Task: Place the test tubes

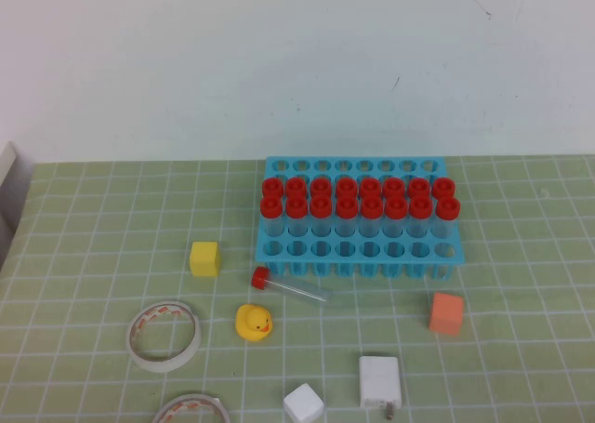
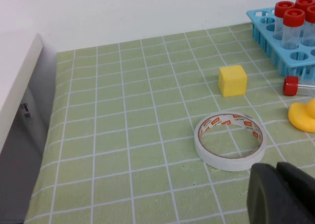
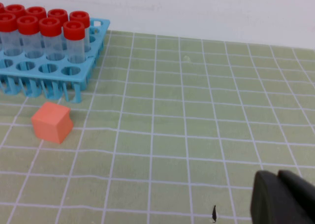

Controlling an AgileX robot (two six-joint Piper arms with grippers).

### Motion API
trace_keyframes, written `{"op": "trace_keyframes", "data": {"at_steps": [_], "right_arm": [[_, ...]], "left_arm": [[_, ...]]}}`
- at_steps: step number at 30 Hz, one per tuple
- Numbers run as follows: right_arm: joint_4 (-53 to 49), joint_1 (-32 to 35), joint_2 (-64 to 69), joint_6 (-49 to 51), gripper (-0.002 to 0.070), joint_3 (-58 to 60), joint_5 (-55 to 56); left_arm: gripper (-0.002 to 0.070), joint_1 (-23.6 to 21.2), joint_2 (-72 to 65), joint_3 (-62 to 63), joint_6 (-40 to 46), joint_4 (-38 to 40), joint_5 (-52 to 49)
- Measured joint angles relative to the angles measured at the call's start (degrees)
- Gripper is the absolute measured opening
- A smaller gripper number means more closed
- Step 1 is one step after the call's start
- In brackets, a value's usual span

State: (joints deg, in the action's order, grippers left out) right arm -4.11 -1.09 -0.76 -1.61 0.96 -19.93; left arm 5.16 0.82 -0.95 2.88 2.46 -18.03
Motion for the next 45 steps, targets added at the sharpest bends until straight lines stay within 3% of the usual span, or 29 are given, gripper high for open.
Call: {"op": "trace_keyframes", "data": {"at_steps": [40, 45], "right_arm": [[-0.45, 0.0, 0.0, 0.0, -0.0001, 0.0, 0.0], [-0.47, 0.0, 0.0, 0.0, -0.0001, 0.61, 7.18]], "left_arm": [[-0.0001, 0.0, 0.0, 0.0, 0.0, -0.73, 0.0], [-0.0001, 0.0, 0.0, -0.11, 0.0, -0.73, 4.17]]}}
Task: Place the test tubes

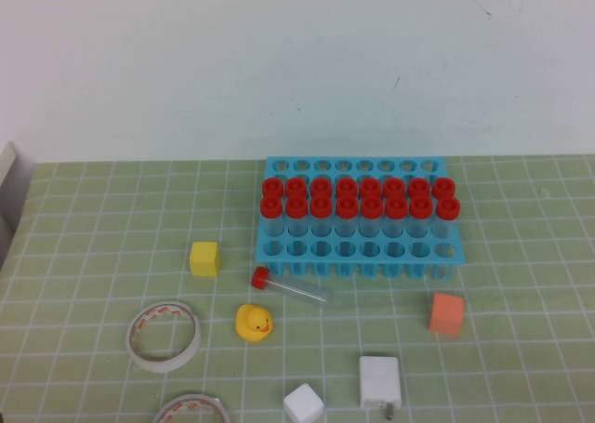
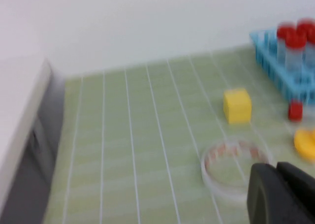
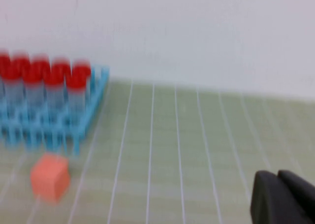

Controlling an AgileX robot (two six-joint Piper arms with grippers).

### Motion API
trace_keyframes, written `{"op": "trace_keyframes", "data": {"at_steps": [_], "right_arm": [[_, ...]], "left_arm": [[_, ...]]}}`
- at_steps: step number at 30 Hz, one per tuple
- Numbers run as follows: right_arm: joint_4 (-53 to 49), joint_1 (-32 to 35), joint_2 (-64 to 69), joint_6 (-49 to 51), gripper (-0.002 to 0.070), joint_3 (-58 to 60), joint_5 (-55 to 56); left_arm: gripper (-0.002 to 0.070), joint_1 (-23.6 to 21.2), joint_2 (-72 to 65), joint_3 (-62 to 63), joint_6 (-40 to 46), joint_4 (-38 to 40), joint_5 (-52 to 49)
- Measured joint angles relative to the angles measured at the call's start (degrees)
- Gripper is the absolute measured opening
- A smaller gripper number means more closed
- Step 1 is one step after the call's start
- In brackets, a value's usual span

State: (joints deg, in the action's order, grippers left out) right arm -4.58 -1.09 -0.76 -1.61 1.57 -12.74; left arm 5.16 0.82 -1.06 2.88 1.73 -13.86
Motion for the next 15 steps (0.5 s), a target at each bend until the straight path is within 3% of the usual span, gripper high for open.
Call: {"op": "trace_keyframes", "data": {"at_steps": [8, 15], "right_arm": [[-0.1, 0.0, 0.0, -0.05, -0.0001, 0.0, 20.62], [-0.1, 0.0, 0.0, -0.3, -0.0001, 0.0, 27.56]], "left_arm": [[-0.0001, 0.0, 0.0, 0.0, 0.0, 0.0, 27.58], [-0.0001, 0.0, 0.0, 0.0, 0.0, -0.12, 49.89]]}}
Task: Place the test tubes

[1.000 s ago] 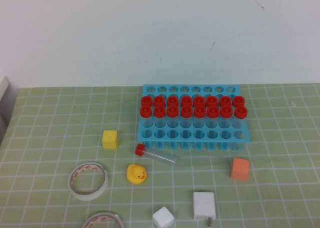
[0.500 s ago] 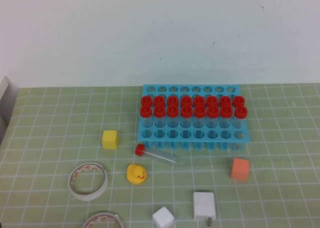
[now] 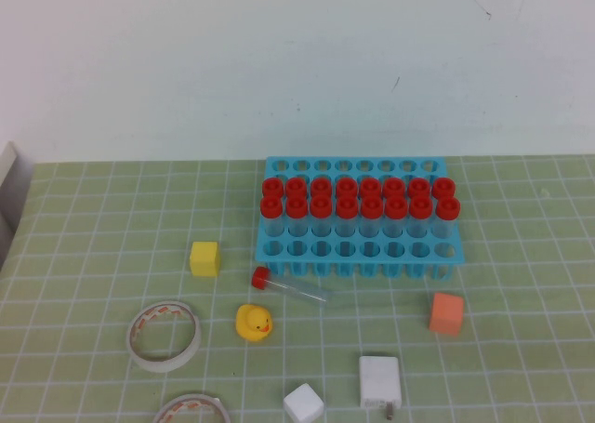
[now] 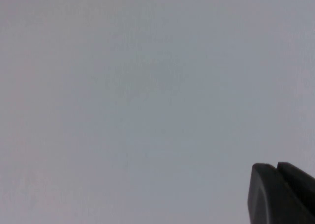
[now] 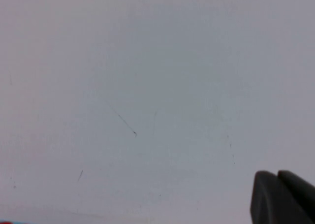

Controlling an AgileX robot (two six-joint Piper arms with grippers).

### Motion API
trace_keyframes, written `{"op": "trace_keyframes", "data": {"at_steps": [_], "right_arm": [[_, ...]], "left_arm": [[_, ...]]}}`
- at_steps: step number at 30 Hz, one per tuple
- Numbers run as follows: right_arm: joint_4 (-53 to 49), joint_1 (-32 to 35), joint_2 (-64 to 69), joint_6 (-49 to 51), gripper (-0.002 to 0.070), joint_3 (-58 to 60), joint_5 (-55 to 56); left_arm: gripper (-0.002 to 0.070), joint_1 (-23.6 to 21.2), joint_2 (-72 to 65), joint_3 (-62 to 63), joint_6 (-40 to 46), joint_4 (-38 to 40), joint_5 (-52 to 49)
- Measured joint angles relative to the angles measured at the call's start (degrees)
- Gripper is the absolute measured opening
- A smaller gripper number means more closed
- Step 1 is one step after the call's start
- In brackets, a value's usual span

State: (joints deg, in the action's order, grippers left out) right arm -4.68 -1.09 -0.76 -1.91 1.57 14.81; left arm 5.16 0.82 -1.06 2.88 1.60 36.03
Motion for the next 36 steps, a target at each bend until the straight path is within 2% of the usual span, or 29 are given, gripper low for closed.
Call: {"op": "trace_keyframes", "data": {"at_steps": [9, 17, 22, 25, 31, 36], "right_arm": [[0.0, 0.0, 0.0, 9.77, -0.0001, 0.0, 3.09], [0.0, 0.0, 0.0, 10.63, -0.0001, 0.0, 4.03], [0.0, 0.0, 0.0, 10.63, -0.0001, 0.0, 4.5], [-1.24, 0.0, 0.0, 10.23, -0.0001, -0.44, 2.58], [-8.37, 0.0, 2.44, 10.01, -0.0001, -9.11, -6.86], [-10.37, 0.0, 12.91, 10.01, -0.0001, -21.07, -14.4]], "left_arm": [[-0.0001, 0.0, 0.0, 0.0, -2.44, -0.45, 10.97], [-0.0001, 0.0, 0.0, 0.0, -3.19, -1.6, 16.79], [-0.0001, 0.0, 0.0, 0.0, -2.88, 1.24, 18.76], [-0.0001, 0.0, 0.0, 3.46, -2.88, 1.61, 12.73], [-0.0001, 0.0, -0.91, 21.93, -1.53, 3.51, -22.44], [-0.0001, 0.0, -9.03, 32.97, -0.18, 2.69, -43.3]]}}
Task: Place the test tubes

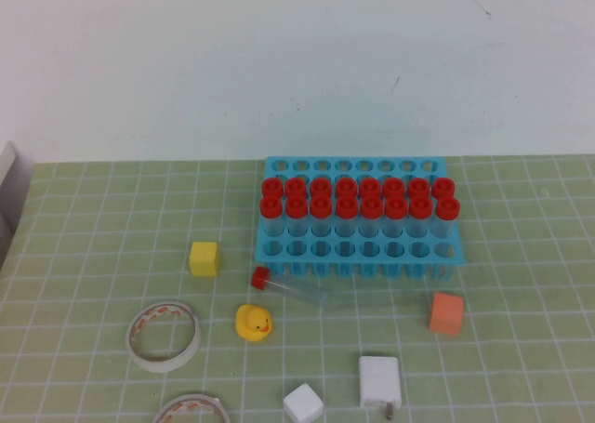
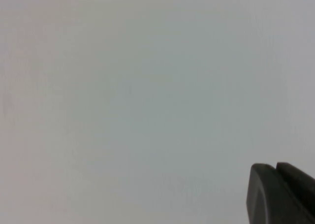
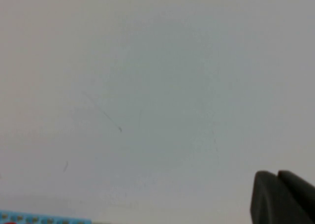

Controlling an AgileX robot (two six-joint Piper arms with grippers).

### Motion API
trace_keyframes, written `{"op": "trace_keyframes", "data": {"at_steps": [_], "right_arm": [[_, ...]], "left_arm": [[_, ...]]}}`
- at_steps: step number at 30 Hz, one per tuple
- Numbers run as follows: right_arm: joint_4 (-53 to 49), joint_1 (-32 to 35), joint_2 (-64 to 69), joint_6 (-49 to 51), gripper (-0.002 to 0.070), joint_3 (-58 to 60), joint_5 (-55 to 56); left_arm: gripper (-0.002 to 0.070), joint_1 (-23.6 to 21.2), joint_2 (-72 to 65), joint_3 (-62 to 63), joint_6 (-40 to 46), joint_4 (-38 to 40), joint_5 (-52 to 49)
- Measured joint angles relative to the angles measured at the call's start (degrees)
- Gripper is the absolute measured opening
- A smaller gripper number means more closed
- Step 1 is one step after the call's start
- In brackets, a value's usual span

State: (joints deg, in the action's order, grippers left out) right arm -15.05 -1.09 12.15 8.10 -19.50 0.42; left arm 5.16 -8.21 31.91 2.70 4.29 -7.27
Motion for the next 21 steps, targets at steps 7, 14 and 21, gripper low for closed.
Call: {"op": "trace_keyframes", "data": {"at_steps": [7, 14, 21], "right_arm": [[1.97, 0.0, 19.42, -5.15, -0.0001, -15.63, -18.38], [18.02, 0.0, 42.27, -33.13, -0.0001, -25.52, -32.0], [31.68, -3.59, 65.08, -47.76, -0.0001, -34.15, -37.38]], "left_arm": [[-0.0001, 0.0, -8.92, 1.27, 0.0, -1.06, -16.51], [-0.0001, 0.0, -14.22, 1.0, 0.0, -2.35, -26.88], [-0.0001, 0.0, -17.25, -2.03, 0.0, -2.35, -33.63]]}}
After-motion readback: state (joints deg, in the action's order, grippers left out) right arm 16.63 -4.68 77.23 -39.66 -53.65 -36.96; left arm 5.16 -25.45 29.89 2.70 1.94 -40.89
